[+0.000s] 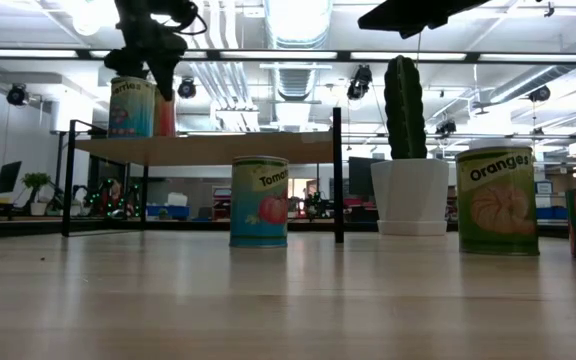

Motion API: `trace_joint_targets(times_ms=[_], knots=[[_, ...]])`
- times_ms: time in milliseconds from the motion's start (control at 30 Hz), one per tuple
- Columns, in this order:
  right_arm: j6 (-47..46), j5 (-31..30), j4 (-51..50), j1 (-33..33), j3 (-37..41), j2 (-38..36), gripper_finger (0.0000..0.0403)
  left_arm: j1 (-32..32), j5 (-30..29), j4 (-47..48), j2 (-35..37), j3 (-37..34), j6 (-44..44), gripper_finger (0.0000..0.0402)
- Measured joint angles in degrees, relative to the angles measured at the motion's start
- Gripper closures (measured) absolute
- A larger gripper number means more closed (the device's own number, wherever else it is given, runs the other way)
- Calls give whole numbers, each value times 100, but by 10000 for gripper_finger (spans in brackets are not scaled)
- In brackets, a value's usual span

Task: Pick and place cans onto a shelf
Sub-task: Put the canned pineapple on the shelf

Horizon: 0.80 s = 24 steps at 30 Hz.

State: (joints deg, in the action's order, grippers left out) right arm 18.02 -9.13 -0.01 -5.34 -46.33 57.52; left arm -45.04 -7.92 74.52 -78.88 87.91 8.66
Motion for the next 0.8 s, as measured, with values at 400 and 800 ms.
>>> trace_joint_targets(times_ms=[400, 800], knots=[[1, 0, 11, 0, 2, 0, 394, 0, 2, -37, -129, -130, 113, 93], [6, 0, 11, 0, 7, 1, 394, 0, 0, -28, -137, -132, 239, 85]])
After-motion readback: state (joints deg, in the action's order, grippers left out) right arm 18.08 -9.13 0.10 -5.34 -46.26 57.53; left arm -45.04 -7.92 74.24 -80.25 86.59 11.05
